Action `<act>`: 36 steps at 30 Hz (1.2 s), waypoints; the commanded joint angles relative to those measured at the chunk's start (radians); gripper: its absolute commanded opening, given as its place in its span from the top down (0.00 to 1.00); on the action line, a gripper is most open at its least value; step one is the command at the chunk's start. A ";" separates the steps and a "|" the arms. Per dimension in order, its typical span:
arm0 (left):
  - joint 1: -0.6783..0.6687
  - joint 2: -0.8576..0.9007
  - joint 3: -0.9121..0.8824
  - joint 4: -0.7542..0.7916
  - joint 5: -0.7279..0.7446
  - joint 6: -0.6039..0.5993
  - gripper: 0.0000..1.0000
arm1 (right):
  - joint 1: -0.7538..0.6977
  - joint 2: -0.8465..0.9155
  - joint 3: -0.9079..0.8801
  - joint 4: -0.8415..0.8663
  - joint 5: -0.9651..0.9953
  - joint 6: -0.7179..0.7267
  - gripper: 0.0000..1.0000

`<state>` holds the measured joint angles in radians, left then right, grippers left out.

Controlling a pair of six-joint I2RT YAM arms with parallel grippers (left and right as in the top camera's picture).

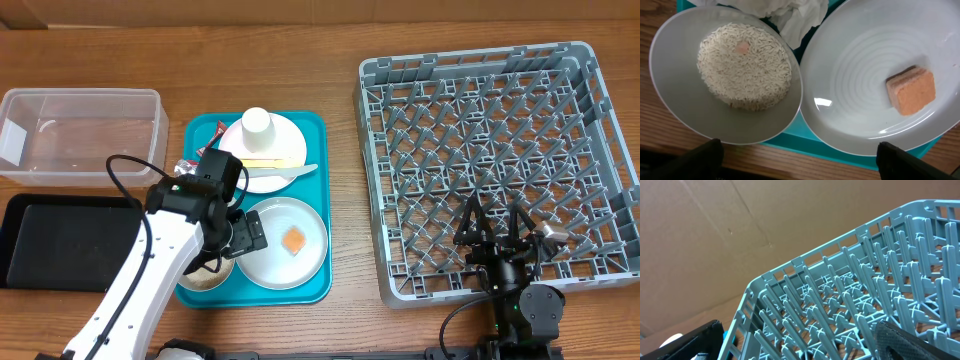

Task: Sort waste into correct bins and load items into the dishwasher rack
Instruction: 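Grasp the rim of the white rice bowl with the left gripper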

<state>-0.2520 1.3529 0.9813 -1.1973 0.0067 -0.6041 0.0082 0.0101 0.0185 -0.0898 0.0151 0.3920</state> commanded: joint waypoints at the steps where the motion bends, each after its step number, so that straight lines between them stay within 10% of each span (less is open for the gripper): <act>1: -0.002 0.028 -0.023 0.022 0.011 -0.016 0.00 | 0.003 -0.005 -0.011 0.008 0.002 -0.003 0.00; 19: -0.003 0.087 -0.185 0.183 0.016 -0.003 0.00 | 0.003 -0.005 -0.011 0.008 0.002 -0.003 0.00; 36: -0.003 0.087 -0.190 0.223 -0.059 -0.002 0.55 | 0.003 -0.005 -0.011 0.008 0.002 -0.003 0.00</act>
<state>-0.2520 1.4345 0.7998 -0.9749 -0.0315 -0.6014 0.0082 0.0101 0.0185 -0.0895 0.0147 0.3923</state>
